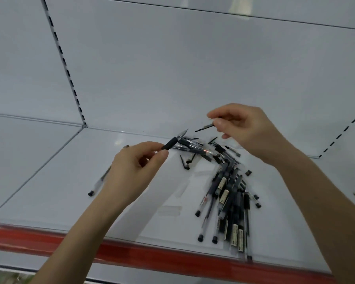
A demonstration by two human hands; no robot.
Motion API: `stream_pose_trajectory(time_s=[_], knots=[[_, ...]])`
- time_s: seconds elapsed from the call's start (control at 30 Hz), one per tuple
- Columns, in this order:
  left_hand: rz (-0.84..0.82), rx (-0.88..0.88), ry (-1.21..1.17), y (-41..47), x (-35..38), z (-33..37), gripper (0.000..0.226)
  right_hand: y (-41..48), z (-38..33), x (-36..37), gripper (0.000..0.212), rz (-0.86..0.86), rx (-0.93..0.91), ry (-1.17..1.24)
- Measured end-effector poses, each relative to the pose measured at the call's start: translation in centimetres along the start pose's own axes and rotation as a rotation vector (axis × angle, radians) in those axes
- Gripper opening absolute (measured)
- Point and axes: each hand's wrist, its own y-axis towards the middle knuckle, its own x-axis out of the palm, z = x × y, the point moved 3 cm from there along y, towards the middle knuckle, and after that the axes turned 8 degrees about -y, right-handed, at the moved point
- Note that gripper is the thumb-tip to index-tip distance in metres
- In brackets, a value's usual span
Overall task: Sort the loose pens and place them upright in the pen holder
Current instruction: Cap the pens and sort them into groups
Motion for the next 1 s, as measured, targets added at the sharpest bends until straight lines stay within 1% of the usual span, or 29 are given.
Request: stream_pose_trajectory(time_s=[0.13,0.3,0.47,0.6,0.8,0.9,1.0], knots=[[-0.063,0.026,-0.012,-0.1,1.2,0.8,0.022,-0.8,-0.7,-0.6,0.025,0.024,-0.011,0.018],[-0.096,0.022,0.008,-0.2,2.0,1.2,0.023,-1.3,-1.0,-0.4,0.025,-0.062,-0.017,-0.061],[-0.067,0.015,-0.026,0.0,1.7,1.0,0.024,-1.2,-0.6,-2.3,0.020,0.032,0.021,0.013],[-0.082,0.008,-0.029,0.0,2.0,0.9,0.023,-1.2,-0.2,-1.4,0.019,-0.014,0.033,-0.039],[-0.103,0.031,-0.012,0.1,2.6,1.1,0.020,-1.5,-0.2,0.2,0.019,-0.075,0.038,0.064],[-0.085,0.051,-0.008,0.0,2.8,1.2,0.021,-1.7,0.2,1.0,0.016,0.041,0.066,0.154],[-0.064,0.078,0.027,0.0,3.1,1.1,0.016,-1.9,0.8,1.8,0.014,0.117,0.063,0.164]])
